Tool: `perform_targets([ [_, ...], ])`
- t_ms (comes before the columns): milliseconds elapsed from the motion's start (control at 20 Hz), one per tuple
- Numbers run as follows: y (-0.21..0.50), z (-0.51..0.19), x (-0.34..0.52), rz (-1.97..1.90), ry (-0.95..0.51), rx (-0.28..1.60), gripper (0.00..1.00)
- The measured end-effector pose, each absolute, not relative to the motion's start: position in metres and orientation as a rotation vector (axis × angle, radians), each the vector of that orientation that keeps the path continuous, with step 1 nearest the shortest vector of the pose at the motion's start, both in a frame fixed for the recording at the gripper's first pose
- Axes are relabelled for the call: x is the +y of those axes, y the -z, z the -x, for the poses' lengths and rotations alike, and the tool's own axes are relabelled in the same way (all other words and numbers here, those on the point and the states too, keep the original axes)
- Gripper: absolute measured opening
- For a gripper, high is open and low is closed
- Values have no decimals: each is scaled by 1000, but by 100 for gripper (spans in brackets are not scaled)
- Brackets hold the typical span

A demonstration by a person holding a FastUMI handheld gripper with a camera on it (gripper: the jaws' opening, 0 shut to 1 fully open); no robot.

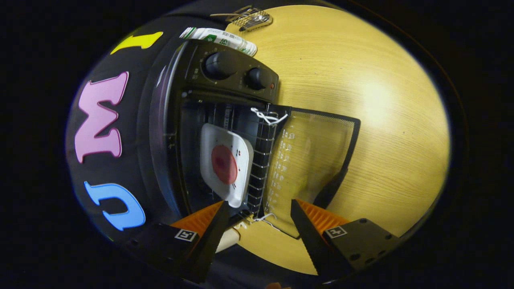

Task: Open the toaster oven, put the food inside, and close the toaster oven door.

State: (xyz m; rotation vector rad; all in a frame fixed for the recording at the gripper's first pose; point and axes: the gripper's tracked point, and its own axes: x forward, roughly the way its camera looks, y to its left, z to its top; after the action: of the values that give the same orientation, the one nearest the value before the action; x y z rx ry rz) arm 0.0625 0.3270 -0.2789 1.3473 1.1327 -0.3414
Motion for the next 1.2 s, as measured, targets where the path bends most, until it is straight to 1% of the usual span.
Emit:
perform_targets([
  [150,247,-29,336,-1229,159,1193,99],
  [350,236,13,324,-977,15,1213,99],
  [600,252,47,299,-714,-48,1217,99],
  [850,269,56,276,-374,-100,1152,99],
  [1000,296,73,274,-176,-140,1158,99],
  [1200,330,86,283,-66,-182,1158,99],
])
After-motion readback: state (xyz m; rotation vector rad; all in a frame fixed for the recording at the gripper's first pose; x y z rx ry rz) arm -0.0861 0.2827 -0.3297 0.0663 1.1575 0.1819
